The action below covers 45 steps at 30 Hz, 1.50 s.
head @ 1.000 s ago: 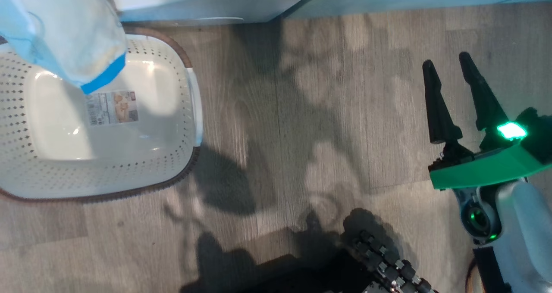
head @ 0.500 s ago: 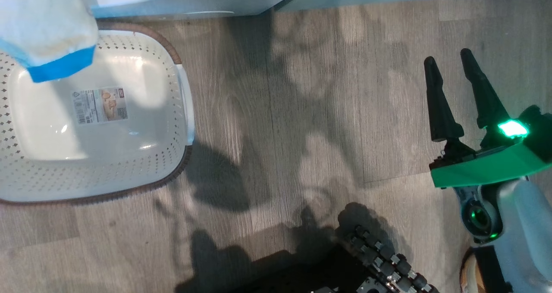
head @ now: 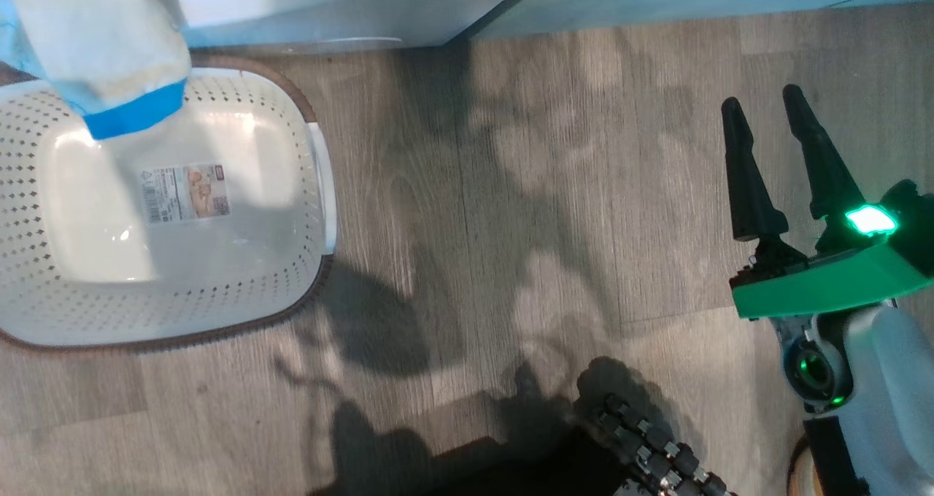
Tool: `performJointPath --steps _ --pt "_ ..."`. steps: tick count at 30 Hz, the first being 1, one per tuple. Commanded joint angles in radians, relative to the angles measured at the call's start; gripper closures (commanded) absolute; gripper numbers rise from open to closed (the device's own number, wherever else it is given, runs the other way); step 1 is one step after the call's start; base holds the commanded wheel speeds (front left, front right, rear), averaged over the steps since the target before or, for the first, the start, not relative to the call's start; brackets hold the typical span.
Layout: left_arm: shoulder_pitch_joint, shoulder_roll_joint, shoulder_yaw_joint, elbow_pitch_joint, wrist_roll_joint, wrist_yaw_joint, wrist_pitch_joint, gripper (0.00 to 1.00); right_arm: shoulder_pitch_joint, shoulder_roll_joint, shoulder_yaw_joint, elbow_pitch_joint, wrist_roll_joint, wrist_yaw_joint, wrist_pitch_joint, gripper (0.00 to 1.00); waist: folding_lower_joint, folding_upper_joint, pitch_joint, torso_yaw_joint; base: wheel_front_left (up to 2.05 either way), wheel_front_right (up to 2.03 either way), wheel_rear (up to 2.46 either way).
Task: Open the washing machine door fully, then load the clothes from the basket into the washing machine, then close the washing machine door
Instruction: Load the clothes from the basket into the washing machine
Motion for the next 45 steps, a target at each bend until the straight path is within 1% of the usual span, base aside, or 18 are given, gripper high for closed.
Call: performJointPath --steps 1,4,9,13,18,21,22,24,26,31,37,45 --pt "-0.031 0.031 -0.009 -0.006 0.01 -0.008 0.011 0.0 0.03 -0.002 0.002 -0.026 -0.002 0.004 -0.009 0.0 0.0001 0.0 -0.015 0.003 0.0 0.0 0.0" --pt "-0.021 0.026 -0.016 0.02 0.002 -0.011 0.015 0.0 0.038 -0.002 0.0 -0.024 -0.003 0.004 -0.009 0.0 0.0001 0.0 -0.036 0.009 0.0 0.0 0.0" --pt "0.039 0.016 -0.03 0.033 -0.011 -0.015 -0.025 0.0 0.056 -0.002 -0.008 -0.019 -0.009 0.004 -0.009 0.0 0.0001 0.0 -0.088 0.024 0.0 0.0 0.0" --pt "0.134 0.007 -0.044 0.02 -0.026 -0.016 -0.056 0.0 0.078 -0.002 -0.007 -0.015 -0.013 0.004 -0.009 0.0 0.0001 0.0 -0.145 0.033 0.0 0.0 0.0" --pt "0.27 0.002 -0.049 -0.033 -0.067 -0.016 -0.068 0.0 0.113 -0.002 -0.009 -0.01 -0.023 0.004 -0.009 0.0 0.0001 0.0 -0.218 0.048 0.0 0.0 0.0" --pt "0.352 0.002 -0.041 -0.095 -0.085 -0.016 -0.07 0.0 0.136 -0.002 -0.014 -0.007 -0.033 0.004 -0.009 0.0 0.0001 0.0 -0.26 0.063 0.0 0.0 0.0" --pt "0.352 0.002 -0.041 -0.095 -0.085 -0.016 -0.07 0.0 0.136 -0.002 -0.014 -0.007 -0.033 0.004 -0.009 0.0 0.0001 0.0 -0.26 0.063 0.0 0.0 0.0" --pt "0.413 0.0 -0.034 -0.15 -0.082 -0.016 -0.07 0.0 0.152 -0.003 -0.018 -0.005 -0.04 0.004 -0.009 0.0 0.0001 0.0 -0.285 0.074 0.0 0.0 0.0" --pt "0.478 -0.011 -0.007 -0.203 -0.092 -0.016 -0.07 0.0 0.166 -0.008 -0.023 -0.004 -0.043 0.004 -0.009 0.0 0.0001 0.0 -0.311 0.085 0.0 0.0 0.0" --pt "0.631 -0.03 0.03 -0.325 -0.072 -0.01 -0.07 0.0 0.196 -0.023 -0.032 -0.005 -0.048 0.004 -0.009 0.0 0.0001 0.0 -0.37 0.111 0.0 0.0 0.0" --pt "0.803 -0.065 0.06 -0.438 -0.052 -0.008 -0.07 0.0 0.238 -0.036 -0.045 0.0 -0.049 0.004 -0.009 0.0 0.0001 0.0 -0.437 0.135 0.0 0.0 0.0" --pt "1.019 -0.104 0.105 -0.592 -0.034 0.016 -0.07 0.0 0.279 -0.04 -0.053 0.0 -0.047 0.004 -0.009 0.0 0.0001 0.0 -0.495 0.154 0.0 0.0 0.0"
